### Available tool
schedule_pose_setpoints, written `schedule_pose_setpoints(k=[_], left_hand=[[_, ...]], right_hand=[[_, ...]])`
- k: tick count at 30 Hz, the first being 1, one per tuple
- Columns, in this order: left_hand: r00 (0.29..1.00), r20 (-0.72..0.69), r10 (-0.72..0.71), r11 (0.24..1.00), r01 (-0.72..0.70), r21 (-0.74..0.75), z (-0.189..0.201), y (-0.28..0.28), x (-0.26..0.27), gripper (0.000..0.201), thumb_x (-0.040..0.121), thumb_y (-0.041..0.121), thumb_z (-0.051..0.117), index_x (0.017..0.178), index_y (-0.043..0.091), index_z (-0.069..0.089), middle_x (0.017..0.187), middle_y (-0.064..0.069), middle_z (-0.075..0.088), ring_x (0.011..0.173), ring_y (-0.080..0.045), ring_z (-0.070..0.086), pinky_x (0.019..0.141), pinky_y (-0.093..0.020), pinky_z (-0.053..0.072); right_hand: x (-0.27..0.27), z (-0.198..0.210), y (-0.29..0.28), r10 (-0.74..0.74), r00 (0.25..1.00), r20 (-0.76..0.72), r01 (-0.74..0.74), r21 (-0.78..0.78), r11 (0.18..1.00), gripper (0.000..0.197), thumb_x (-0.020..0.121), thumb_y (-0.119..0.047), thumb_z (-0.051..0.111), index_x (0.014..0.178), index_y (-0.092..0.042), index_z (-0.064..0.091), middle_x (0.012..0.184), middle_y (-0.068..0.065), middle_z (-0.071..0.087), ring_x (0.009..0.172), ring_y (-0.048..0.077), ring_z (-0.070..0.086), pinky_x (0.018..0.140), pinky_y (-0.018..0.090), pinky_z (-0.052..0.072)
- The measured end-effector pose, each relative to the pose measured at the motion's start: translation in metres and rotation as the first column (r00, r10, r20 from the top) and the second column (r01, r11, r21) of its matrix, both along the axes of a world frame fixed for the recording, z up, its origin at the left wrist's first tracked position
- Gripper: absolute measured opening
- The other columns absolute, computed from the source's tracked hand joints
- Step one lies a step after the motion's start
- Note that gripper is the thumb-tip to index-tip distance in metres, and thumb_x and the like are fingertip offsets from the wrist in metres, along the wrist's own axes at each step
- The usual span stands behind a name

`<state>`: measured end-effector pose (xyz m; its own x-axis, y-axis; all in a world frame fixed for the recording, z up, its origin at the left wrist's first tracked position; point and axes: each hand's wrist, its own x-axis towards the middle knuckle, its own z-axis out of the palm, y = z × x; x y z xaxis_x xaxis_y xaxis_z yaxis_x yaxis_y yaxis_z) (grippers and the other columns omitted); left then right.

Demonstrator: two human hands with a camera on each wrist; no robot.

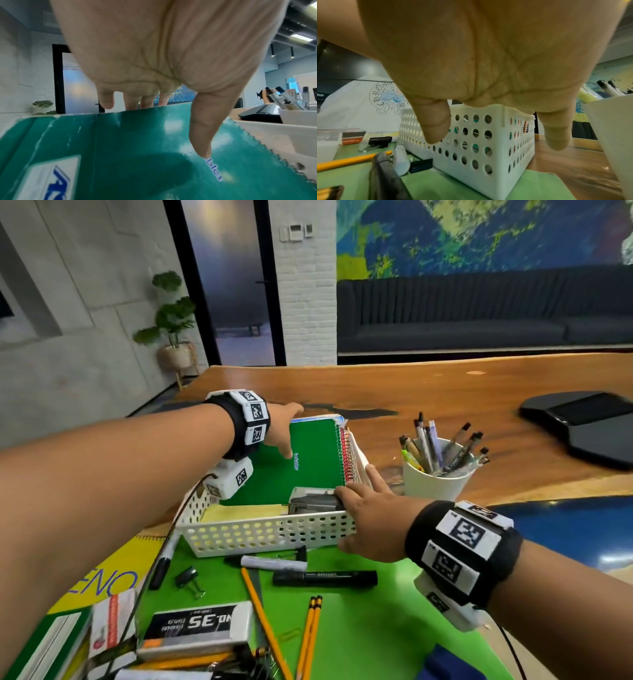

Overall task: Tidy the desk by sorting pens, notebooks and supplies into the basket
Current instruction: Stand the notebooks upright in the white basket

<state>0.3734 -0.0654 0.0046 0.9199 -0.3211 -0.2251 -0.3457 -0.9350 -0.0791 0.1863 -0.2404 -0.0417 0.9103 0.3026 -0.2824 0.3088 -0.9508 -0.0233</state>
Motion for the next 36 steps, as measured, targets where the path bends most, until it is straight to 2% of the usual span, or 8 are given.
schedule_pose_setpoints(k=[2,7,15,19,22,32,34,36], left_hand=[[0.999,-0.01,0.031,0.998,-0.03,0.052,-0.002,-0.005,0.003,0.101,0.068,0.036,0.089,0.149,0.016,0.031,0.145,-0.01,0.049,0.123,-0.031,0.055,0.098,-0.035,0.047],[0.999,-0.044,0.019,0.995,-0.015,0.099,0.011,-0.004,0.002,0.076,0.061,0.041,0.092,0.124,0.013,0.061,0.117,-0.003,0.068,0.104,-0.026,0.065,0.094,-0.037,0.052],[0.971,0.23,-0.06,0.988,0.025,0.15,0.008,-0.004,-0.004,0.087,0.061,0.052,0.089,0.124,0.011,0.047,0.117,-0.012,0.052,0.099,-0.034,0.059,0.077,-0.042,0.052],[0.979,0.202,-0.009,0.998,-0.004,0.065,-0.002,-0.002,-0.003,0.121,0.046,0.058,0.092,0.143,0.022,0.029,0.128,-0.013,0.046,0.113,-0.038,0.054,0.093,-0.05,0.05],[0.975,0.222,0.003,0.998,-0.017,0.061,0.002,0.004,-0.001,0.134,0.05,0.054,0.093,0.154,0.027,0.013,0.14,-0.014,0.039,0.127,-0.04,0.045,0.1,-0.052,0.045],[0.965,0.261,-0.021,0.998,0.004,0.066,0.002,0.023,-0.012,0.115,0.071,0.058,0.079,0.157,0.022,0.011,0.154,-0.009,0.034,0.138,-0.032,0.039,0.109,-0.05,0.037],[0.96,0.28,-0.022,1.0,0.023,0.0,0.011,0.022,-0.025,0.094,0.074,0.053,0.078,0.149,0.022,0.031,0.143,-0.008,0.041,0.128,-0.03,0.048,0.1,-0.044,0.045],[0.944,0.323,-0.061,0.987,0.104,-0.119,0.024,0.016,-0.049,0.054,0.078,0.045,0.076,0.123,0.025,0.054,0.12,-0.001,0.052,0.107,-0.023,0.056,0.083,-0.032,0.045]], right_hand=[[-0.001,0.001,0.001,0.005,1.0,0.009,-0.005,0.011,1.0,0.079,0.101,-0.049,0.048,0.159,-0.011,0.008,0.167,0.01,0.01,0.152,0.036,-0.015,0.112,0.042,-0.02],[0.002,-0.004,0.002,-0.014,1.0,-0.009,0.015,0.016,1.0,0.083,0.098,-0.052,0.051,0.158,-0.013,0.009,0.166,0.009,0.012,0.15,0.039,-0.02,0.12,0.049,-0.014],[0.002,-0.008,0.0,-0.032,0.999,-0.027,0.033,0.01,0.999,0.093,0.095,-0.053,0.054,0.16,-0.015,-0.001,0.168,0.007,0.005,0.149,0.038,-0.025,0.121,0.051,-0.009],[0.005,-0.008,0.001,-0.066,0.996,-0.061,0.067,0.023,0.997,0.097,0.091,-0.054,0.057,0.16,-0.017,-0.001,0.168,0.005,0.005,0.149,0.038,-0.027,0.123,0.056,0.0],[0.005,-0.007,0.001,-0.071,0.995,-0.065,0.073,0.036,0.997,0.097,0.09,-0.052,0.059,0.16,-0.018,0.0,0.168,0.003,0.005,0.149,0.037,-0.026,0.121,0.057,0.002],[0.005,-0.011,0.0,-0.09,0.993,-0.072,0.092,0.035,0.995,0.098,0.084,-0.045,0.064,0.158,-0.02,0.005,0.167,-0.001,0.009,0.15,0.034,-0.025,0.119,0.066,0.015],[0.005,-0.011,0.0,-0.092,0.993,-0.074,0.095,0.038,0.995,0.097,0.084,-0.042,0.064,0.158,-0.021,0.005,0.167,0.0,0.009,0.15,0.034,-0.025,0.12,0.064,0.014],[0.004,-0.011,0.0,-0.093,0.993,-0.076,0.095,0.036,0.995,0.097,0.084,-0.04,0.063,0.159,-0.021,0.004,0.167,0.001,0.01,0.15,0.035,-0.025,0.12,0.063,0.012]])
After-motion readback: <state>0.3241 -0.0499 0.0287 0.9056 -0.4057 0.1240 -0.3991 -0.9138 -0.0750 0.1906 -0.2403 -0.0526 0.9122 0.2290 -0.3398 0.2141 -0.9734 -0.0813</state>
